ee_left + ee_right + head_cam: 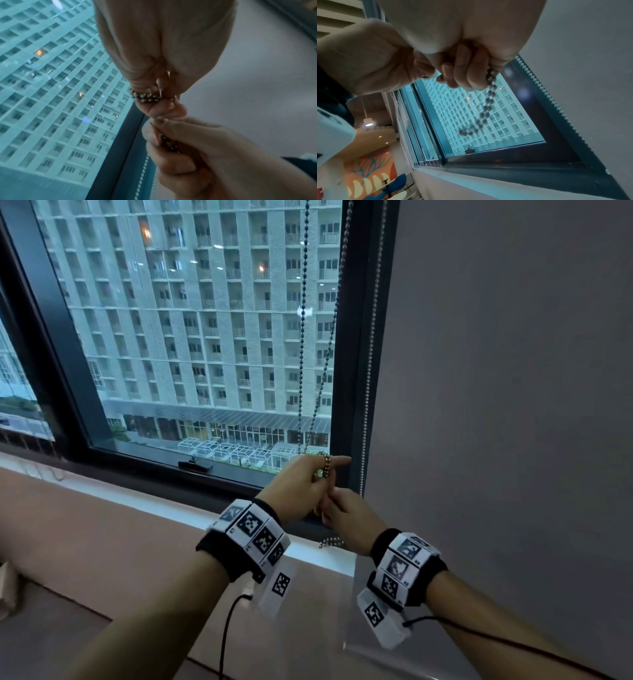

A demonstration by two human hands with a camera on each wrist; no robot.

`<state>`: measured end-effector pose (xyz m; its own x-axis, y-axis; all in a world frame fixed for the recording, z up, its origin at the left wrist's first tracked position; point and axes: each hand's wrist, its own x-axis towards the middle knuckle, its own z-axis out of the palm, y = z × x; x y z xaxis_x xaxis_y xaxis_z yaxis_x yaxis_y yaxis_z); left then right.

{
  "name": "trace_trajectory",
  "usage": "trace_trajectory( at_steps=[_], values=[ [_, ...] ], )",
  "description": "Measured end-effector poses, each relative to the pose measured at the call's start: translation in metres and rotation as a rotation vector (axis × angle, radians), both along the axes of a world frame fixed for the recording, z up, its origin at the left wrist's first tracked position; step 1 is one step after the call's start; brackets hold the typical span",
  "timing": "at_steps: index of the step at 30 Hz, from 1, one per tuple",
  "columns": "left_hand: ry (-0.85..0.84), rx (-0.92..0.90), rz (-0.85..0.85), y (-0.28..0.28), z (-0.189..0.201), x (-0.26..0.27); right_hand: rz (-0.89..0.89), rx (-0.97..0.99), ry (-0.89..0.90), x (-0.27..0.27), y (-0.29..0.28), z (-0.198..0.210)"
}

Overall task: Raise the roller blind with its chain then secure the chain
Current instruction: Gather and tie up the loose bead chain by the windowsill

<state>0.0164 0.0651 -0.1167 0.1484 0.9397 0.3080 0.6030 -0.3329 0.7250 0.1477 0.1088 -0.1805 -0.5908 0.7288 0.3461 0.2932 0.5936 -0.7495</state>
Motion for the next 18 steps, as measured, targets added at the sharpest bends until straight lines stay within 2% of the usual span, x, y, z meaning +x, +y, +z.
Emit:
trace_trajectory(
  at_steps=[3, 5, 11, 14, 18],
  values=[
    [0.223, 0.026, 0.045, -0.003, 0.007, 0.0, -0.027, 0.039, -0.045, 0.006, -0.002, 0.003],
    [0.296, 0.067, 0.059, -0.006, 0.007, 0.003, -0.038, 0.037, -0.085, 0.008, -0.002, 0.003],
    [0.211, 0.137, 0.134, -0.006, 0.003, 0.011, -0.066, -0.038, -0.206, 0.004, -0.005, 0.002],
    [0.253, 0.21, 0.188, -0.006, 0.003, 0.013, -0.047, -0.112, -0.206, -0.001, -0.008, 0.0],
    [0.286, 0.212, 0.209, -0.005, 0.0, 0.012, -0.042, -0.158, -0.178, -0.002, -0.013, 0.005]
  ],
)
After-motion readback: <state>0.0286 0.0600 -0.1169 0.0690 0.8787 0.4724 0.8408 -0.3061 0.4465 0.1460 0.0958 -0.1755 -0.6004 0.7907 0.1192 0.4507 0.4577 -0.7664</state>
